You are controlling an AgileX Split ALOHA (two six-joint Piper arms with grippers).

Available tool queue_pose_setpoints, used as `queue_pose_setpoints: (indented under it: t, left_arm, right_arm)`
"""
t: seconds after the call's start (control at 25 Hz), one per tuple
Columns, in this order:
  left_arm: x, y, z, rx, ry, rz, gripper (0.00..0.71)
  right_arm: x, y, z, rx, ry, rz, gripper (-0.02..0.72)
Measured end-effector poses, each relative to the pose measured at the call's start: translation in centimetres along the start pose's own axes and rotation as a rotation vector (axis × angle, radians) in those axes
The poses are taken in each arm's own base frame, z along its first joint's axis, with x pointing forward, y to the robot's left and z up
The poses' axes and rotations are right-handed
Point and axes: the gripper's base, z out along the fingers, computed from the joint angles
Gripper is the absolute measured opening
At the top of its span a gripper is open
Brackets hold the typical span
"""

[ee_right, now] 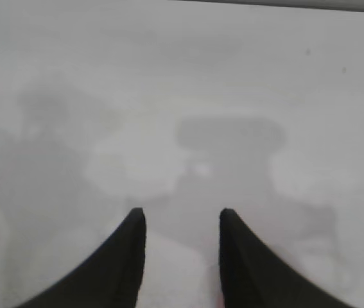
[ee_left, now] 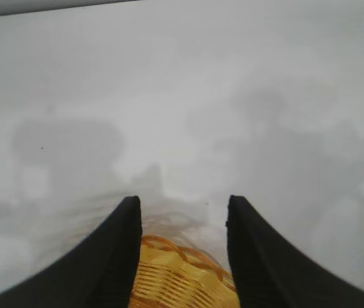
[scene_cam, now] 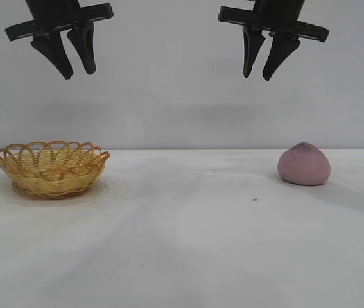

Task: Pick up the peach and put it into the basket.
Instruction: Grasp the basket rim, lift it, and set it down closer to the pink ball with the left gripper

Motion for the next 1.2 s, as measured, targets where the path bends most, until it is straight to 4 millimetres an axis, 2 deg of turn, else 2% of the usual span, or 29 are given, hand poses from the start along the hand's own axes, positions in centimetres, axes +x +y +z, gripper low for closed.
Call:
queue_pose_setpoints:
  t: [0.36,0.52,0.68,0.76,1.2]
  left_arm:
    - [0.2,0.1,0.0,-0.013,0.019,0.023,0.274]
    - [1.3,1.5,0.4,-0.062,0.095,0.049,0.274]
    - [3.1,4.6,1.4,-0.069,0.177,0.047,0.274]
    - [3.6,5.3,1.7,-0.07,0.198,0.068,0.274]
    - [5.5,6.3,6.2,-0.066,0.286,0.099,0.274]
  right_arm:
    - [0.0,0.0,0.0,0.0,0.001,0.0,0.219]
    - [0.1,0.0,0.0,0.001,0.008,0.0,0.219]
    - [0.1,0.0,0.0,0.002,0.01,-0.001,0.219]
    - [0.1,0.0,0.0,0.002,0.01,-0.001,0.219]
    - [0.1,0.0,0.0,-0.002,0.013,0.0,0.219]
